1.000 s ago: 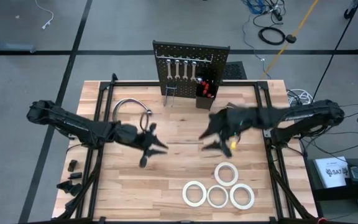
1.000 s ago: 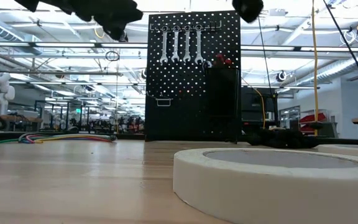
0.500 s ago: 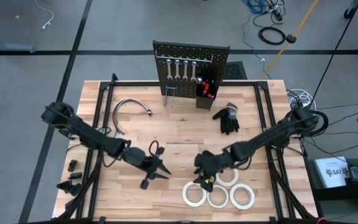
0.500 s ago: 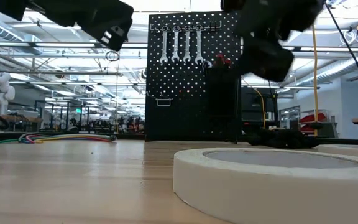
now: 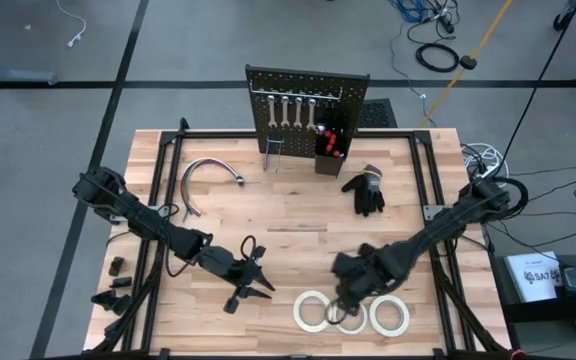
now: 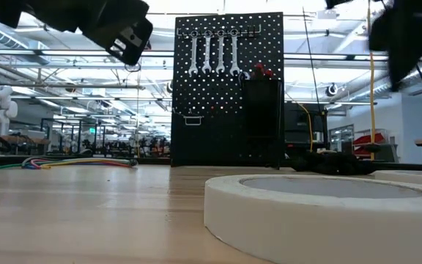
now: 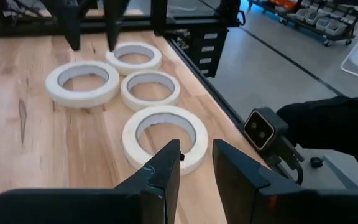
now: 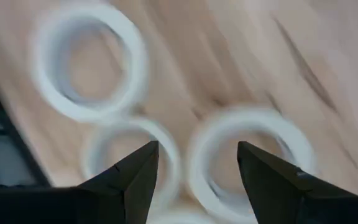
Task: Hang tools onto peg board
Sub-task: Hang the white tape on the peg board
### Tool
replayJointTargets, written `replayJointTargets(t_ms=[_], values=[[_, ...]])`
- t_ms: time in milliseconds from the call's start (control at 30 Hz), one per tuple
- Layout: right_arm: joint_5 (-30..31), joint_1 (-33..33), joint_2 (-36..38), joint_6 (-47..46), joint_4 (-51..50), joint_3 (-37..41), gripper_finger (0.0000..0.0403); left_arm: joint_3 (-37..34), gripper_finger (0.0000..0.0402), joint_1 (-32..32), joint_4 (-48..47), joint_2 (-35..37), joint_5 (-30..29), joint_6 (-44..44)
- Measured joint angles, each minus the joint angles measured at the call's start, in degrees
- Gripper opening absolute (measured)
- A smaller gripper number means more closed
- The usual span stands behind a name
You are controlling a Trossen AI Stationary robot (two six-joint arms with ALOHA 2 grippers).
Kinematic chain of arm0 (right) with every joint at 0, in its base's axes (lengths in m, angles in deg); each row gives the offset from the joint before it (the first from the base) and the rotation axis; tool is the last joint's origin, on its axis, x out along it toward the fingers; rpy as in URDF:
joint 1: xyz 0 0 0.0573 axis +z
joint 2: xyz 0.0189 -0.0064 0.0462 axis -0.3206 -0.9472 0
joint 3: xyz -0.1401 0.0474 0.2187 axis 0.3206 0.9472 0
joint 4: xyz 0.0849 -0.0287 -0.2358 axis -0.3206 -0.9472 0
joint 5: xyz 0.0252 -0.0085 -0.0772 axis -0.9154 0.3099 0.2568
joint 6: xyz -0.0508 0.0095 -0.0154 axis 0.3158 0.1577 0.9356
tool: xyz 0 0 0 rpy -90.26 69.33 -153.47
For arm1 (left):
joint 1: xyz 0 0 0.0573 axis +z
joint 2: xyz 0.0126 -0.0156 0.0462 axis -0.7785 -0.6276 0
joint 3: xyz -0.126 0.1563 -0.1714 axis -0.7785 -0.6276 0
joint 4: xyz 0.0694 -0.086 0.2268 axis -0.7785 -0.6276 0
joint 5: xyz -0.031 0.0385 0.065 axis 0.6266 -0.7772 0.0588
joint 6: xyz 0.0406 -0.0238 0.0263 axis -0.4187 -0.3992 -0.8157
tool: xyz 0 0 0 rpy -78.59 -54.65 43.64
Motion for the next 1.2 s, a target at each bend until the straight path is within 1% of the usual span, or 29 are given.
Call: replayJointTargets(t_ms=[67, 200, 367, 467, 567, 800, 933, 1033, 1200], values=[[0.3, 1.4, 1.1, -3.3, -5.5, 0.1, 0.0212, 0.0, 0.0096, 0.0, 0.9, 0.0, 0.0, -0.5], [0.8, 4.9, 2.8, -9.6, -12.3, 0.1, 0.0212, 0.0, 0.0096, 0.0, 1.6, 0.0, 0.0, -1.1], [-1.9, 9.9, 3.1, -15.7, -14.6, 1.7, 0.0212, 0.0, 0.0096, 0.0, 2.4, 0.0, 0.0, -1.1], [-3.2, 12.5, 3.1, -19.7, -14.3, 4.3, 0.0212, 0.0, 0.0096, 0.0, 2.4, 0.0, -0.1, -1.1], [-6.0, 14.3, 3.1, -22.8, -12.9, 6.7, 0.0212, 0.0, 0.0096, 0.0, 2.6, 0.0, -0.1, -2.1], [-10.1, 16.6, 3.1, -27.5, -8.1, 11.4, 0.0212, 0.0, 0.0096, 0.5, 3.2, 0.0, -0.1, -2.7], [-12.2, 17.0, 3.1, -30.6, -2.6, 14.9, 0.0212, 0.0, 0.0096, 0.4, 3.3, 0.0, -0.1, -2.5], [-13.4, 17.0, 3.1, -31.0, 0.6, 16.6, 0.0212, 0.0, 0.0096, 0.4, 3.3, 0.0, 0.0, -2.4], [-14.4, 17.3, 3.1, -32.3, 0.7, 18.3, 0.0212, 0.0, 0.0096, 0.4, 3.2, 0.0, 0.1, -2.5]])
